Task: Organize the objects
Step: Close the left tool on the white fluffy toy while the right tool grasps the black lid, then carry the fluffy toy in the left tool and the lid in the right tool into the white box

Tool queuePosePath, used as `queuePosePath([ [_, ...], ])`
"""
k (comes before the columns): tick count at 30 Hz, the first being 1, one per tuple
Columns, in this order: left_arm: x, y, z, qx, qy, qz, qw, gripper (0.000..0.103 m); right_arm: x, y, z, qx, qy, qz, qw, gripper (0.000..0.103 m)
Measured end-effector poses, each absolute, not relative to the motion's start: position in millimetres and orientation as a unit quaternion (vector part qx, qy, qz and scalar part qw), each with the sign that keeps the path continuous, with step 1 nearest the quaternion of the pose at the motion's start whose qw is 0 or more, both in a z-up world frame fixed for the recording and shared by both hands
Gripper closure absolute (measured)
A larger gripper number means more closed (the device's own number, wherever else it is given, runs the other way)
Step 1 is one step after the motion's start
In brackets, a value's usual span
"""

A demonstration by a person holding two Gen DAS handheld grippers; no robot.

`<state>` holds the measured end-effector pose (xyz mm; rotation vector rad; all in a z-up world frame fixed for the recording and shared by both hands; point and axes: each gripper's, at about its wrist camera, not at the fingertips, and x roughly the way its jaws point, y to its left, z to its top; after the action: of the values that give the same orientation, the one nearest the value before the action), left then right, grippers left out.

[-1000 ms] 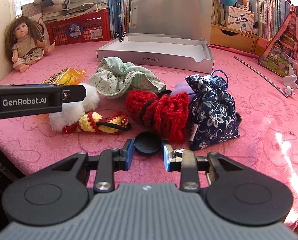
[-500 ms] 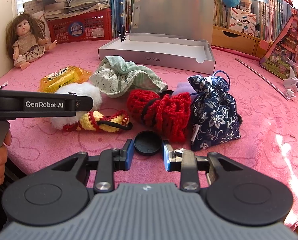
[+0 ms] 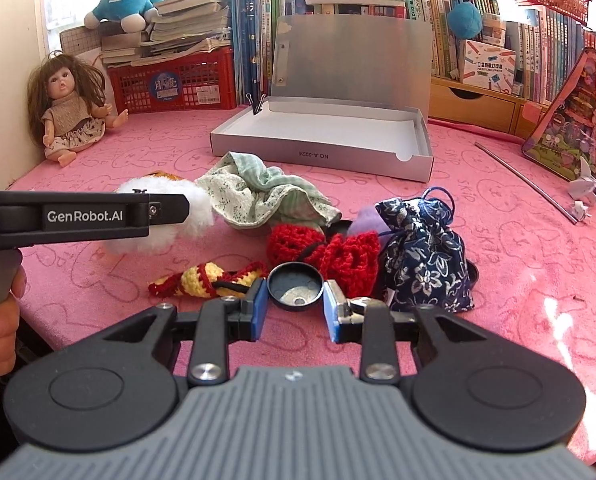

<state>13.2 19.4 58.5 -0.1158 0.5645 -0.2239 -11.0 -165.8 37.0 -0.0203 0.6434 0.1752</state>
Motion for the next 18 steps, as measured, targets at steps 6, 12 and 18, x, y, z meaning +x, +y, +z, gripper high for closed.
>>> queuePosePath([
  [6, 19.0, 29.8, 80.0, -0.071, 0.253, -0.107, 0.959, 0.079, -8.0, -175.3, 57.9, -0.007, 0.285, 0.076, 0.955, 0.068],
  [12, 23.7, 36.9, 56.6, -0.084, 0.298, -0.132, 0.941, 0.073, 0.9, -188.1, 62.0, 0.007, 0.278, 0.053, 0.959, 0.069],
  [18, -5.1, 41.0, 37.9, -0.04, 0.292, -0.088, 0.952, 0.021, -2.7, -188.6, 47.5, 0.009, 0.301, 0.054, 0.952, 0.068],
])
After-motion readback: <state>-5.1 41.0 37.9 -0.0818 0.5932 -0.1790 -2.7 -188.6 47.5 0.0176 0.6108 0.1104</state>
